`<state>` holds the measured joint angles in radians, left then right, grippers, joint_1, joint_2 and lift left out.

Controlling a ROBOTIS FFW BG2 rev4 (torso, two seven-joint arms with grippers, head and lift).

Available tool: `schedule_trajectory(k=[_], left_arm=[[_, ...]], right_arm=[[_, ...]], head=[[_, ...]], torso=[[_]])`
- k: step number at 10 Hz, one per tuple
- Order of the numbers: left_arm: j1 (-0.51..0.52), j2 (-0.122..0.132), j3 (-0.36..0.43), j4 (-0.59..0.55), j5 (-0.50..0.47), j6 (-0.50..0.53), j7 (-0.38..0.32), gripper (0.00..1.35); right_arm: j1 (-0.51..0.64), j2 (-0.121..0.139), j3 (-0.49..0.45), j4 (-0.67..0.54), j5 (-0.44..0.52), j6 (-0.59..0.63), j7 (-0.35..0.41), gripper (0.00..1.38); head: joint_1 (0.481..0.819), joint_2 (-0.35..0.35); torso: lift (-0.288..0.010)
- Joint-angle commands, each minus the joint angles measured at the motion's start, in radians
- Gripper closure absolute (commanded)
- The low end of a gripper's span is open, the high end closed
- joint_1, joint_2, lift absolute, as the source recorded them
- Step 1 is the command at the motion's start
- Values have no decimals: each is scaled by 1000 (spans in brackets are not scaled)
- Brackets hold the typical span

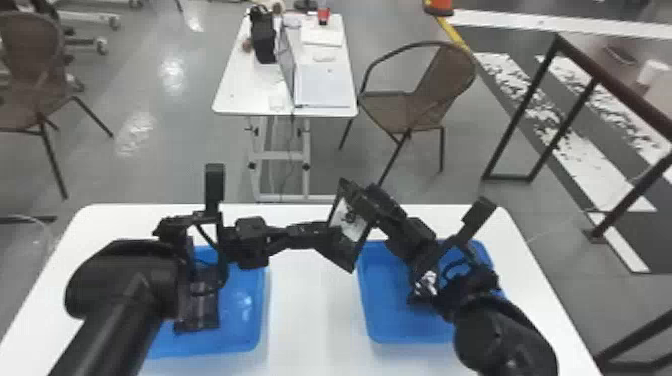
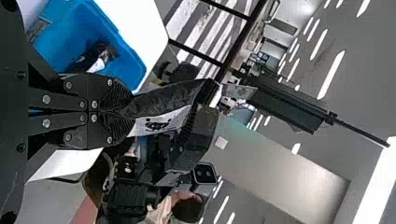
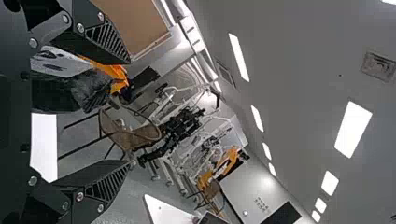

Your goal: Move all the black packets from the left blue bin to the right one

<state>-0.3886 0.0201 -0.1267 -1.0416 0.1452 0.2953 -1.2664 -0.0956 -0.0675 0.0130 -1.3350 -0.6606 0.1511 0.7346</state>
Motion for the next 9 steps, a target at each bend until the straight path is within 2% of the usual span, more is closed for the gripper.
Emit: schedule_trajectory(k=[1,2,3,4,7,9], left_arm=[[-12,-8,-8,5,-15,1,-1,1217],[-15,-9,-4,17,-19,1,1,1217],[-13,-16,10,20,-24,1,1,1217],[-9,-16,18,20,-24,1,2,1217],[8,-16,62,20,-10,-5,50,1191],[48,-12,78,18,89,-8,128,746]], right_arm=[[-3,2,7,5,-1,1,3,285],[-9,0,16,8,1,8,20,346],[-16,2,16,22,3,13,34,943],[-13,9,16,28,7,10,32,1254],[0,17,28,43,-31,10,58,1268],[-3,14,12,51,-51,-15,60,1269]], head=[[695,-125],[695,-129],[695,-125],[695,-121],[695,-100],[695,-84]], torso=[[0],[0],[0],[0],[0],[0]])
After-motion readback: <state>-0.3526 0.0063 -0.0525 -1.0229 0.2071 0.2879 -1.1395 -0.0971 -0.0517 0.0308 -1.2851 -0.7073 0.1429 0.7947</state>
